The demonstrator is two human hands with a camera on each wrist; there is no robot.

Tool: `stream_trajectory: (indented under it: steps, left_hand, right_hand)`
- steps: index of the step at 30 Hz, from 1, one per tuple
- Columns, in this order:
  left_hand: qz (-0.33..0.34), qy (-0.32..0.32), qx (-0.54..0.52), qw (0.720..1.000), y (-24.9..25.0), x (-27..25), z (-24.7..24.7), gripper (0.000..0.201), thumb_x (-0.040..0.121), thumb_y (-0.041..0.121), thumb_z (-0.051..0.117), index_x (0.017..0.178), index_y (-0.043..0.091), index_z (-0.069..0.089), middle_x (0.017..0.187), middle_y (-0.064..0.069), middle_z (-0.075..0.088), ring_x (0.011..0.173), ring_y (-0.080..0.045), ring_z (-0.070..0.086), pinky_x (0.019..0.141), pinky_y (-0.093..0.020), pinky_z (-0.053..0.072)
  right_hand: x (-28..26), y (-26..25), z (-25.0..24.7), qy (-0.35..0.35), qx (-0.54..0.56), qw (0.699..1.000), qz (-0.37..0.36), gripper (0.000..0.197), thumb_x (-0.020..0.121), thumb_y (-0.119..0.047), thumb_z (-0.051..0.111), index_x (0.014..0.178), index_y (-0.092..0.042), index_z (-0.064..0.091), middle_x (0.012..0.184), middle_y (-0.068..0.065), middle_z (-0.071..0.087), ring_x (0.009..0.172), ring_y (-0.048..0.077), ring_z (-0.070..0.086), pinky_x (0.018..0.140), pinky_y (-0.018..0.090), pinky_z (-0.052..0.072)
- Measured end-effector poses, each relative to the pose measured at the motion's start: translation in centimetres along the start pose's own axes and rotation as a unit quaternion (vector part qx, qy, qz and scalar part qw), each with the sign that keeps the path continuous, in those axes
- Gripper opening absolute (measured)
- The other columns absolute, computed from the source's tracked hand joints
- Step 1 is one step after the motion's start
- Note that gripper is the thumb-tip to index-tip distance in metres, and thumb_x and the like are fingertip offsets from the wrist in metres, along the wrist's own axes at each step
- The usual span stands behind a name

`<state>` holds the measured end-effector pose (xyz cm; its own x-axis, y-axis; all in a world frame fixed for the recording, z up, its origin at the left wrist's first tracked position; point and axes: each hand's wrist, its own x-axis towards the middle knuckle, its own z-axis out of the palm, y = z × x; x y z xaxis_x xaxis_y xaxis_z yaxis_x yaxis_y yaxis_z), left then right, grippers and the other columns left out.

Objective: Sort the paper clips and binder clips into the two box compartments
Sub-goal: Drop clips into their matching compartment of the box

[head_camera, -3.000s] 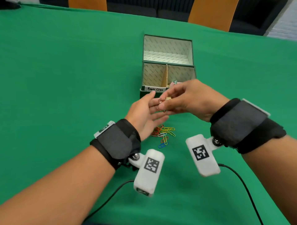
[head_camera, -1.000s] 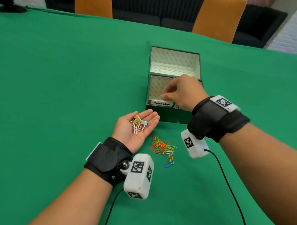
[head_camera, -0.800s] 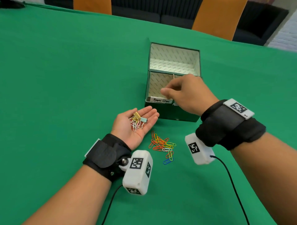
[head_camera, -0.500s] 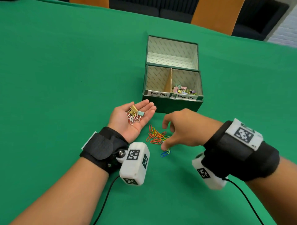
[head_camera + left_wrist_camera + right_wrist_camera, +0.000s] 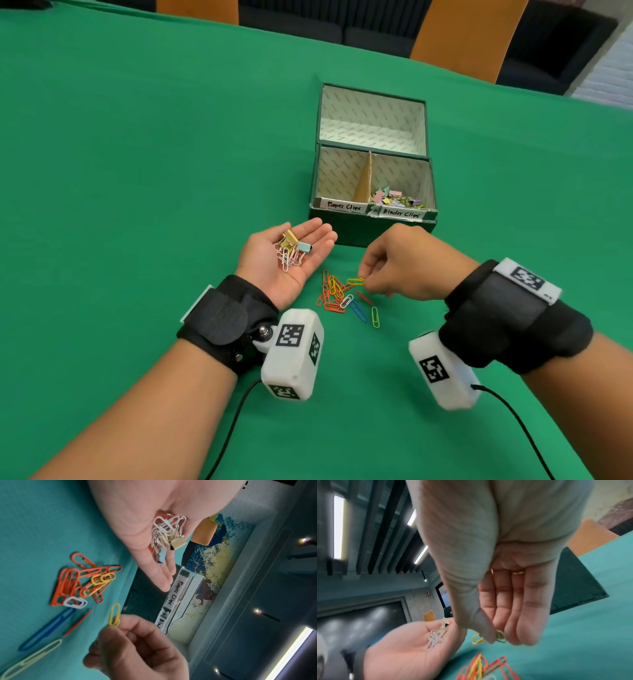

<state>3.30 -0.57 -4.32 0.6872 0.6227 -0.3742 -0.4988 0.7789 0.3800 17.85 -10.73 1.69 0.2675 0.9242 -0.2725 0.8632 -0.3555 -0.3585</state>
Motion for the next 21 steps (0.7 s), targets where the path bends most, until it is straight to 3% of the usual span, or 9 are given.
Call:
stream_trajectory:
  steps: [3,5,9,12,15,17,19,21]
  left_hand:
    - [-0.002,0.0,-0.001,1.0,0.0,0.1,0.0,0.042,0.1,0.02,0.032,0.1,-0.01,0.061,0.09,-0.024,0.07,0.075,-0.034,0.072,0.071,-0.039,0.058]
    - [-0.004,-0.001,-0.002,1.0,0.0,0.1,0.0,0.042,0.1,0.02,0.032,0.1,-0.01,0.061,0.091,-0.024,0.07,0.075,-0.034,0.072,0.071,-0.039,0.058]
    - [-0.004,-0.001,-0.004,1.0,0.1,0.1,-0.1,0.042,0.1,0.02,0.033,0.1,-0.011,0.061,0.091,-0.024,0.07,0.076,-0.034,0.072,0.071,-0.04,0.058]
    - [-0.002,0.006,-0.004,1.0,0.1,0.2,0.0,0.042,0.1,0.02,0.033,0.099,-0.011,0.062,0.092,-0.025,0.07,0.076,-0.034,0.072,0.071,-0.04,0.058]
    - [-0.001,0.008,-0.001,1.0,0.2,0.1,0.0,0.042,0.1,0.02,0.033,0.099,-0.011,0.062,0.092,-0.025,0.07,0.075,-0.034,0.072,0.069,-0.039,0.059]
    - [0.001,0.006,-0.001,1.0,0.4,0.1,0.0,0.042,0.1,0.02,0.033,0.099,-0.011,0.062,0.091,-0.024,0.07,0.075,-0.034,0.072,0.068,-0.038,0.059]
    - [0.003,0.005,-0.002,1.0,0.5,0.1,0.0,0.042,0.1,0.02,0.033,0.099,-0.011,0.062,0.091,-0.024,0.07,0.075,-0.034,0.072,0.069,-0.038,0.059]
    - [0.003,0.004,-0.002,1.0,0.5,0.2,0.0,0.042,0.1,0.02,0.033,0.099,-0.011,0.062,0.091,-0.024,0.07,0.075,-0.033,0.072,0.07,-0.039,0.058]
  right_hand:
    - [0.0,0.2,-0.7,-0.01,0.064,0.998,0.007,0.006,0.073,-0.01,0.068,0.075,-0.014,0.072,0.066,0.002,0.073,0.056,0.011,0.069,0.064,0.026,0.058]
    - [0.3,0.2,-1.6,0.02,0.102,0.995,0.001,0.005,0.074,-0.009,0.07,0.074,-0.013,0.073,0.061,0.0,0.07,0.051,0.01,0.064,0.063,0.027,0.056]
    - [1.9,-0.9,-4.6,0.205,0.166,0.964,-0.037,0.004,0.076,-0.015,0.075,0.074,-0.017,0.073,0.059,-0.009,0.065,0.044,-0.004,0.05,0.051,0.011,0.043]
    - [3.8,-2.2,-5.6,0.292,0.139,0.945,-0.046,0.006,0.079,-0.017,0.073,0.077,-0.021,0.071,0.066,-0.011,0.064,0.054,-0.002,0.055,0.053,0.012,0.042]
    - [5.6,-2.4,-4.9,0.213,0.043,0.976,-0.016,0.005,0.084,-0.024,0.072,0.082,-0.02,0.074,0.078,-0.004,0.07,0.067,0.007,0.062,0.063,0.019,0.048]
    - [6.0,-2.2,-4.3,0.165,-0.012,0.986,-0.003,0.017,0.086,-0.035,0.07,0.091,-0.021,0.076,0.089,-0.001,0.073,0.079,0.013,0.064,0.073,0.025,0.049]
    - [5.3,-2.2,-4.1,0.182,-0.008,0.983,-0.02,0.021,0.089,-0.039,0.065,0.096,-0.022,0.075,0.094,-0.002,0.073,0.086,0.013,0.063,0.077,0.026,0.048]
    - [3.9,-2.4,-4.0,0.223,0.005,0.973,-0.051,0.02,0.089,-0.042,0.064,0.091,-0.024,0.073,0.088,-0.005,0.07,0.084,0.011,0.061,0.074,0.023,0.044]
